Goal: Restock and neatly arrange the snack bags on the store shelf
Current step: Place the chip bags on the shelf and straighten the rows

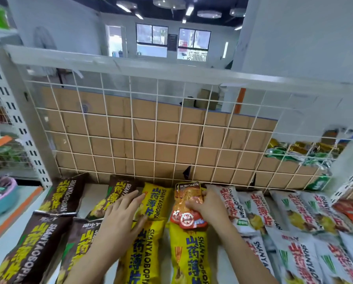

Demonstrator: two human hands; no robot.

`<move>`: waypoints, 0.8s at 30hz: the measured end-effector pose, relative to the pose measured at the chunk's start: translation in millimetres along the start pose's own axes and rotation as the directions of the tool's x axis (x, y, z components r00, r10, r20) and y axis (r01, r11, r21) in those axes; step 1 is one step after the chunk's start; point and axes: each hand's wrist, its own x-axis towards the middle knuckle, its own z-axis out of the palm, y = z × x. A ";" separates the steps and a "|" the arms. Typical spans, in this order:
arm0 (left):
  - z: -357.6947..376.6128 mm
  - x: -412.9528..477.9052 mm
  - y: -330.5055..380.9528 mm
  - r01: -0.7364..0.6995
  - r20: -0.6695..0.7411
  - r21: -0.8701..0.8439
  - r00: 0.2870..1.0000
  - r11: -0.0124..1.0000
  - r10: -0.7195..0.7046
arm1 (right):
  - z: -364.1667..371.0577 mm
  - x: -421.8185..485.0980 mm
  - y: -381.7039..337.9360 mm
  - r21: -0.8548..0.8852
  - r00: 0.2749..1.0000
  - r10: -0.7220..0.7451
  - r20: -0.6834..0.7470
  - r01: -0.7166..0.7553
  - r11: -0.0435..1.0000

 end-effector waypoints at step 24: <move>51.1 75.7 100.3 0.315 0.173 -0.341 0.947 0.886 -0.270 | -96.1 -59.3 105.0 0.386 0.982 -0.097 -0.164 0.154 0.910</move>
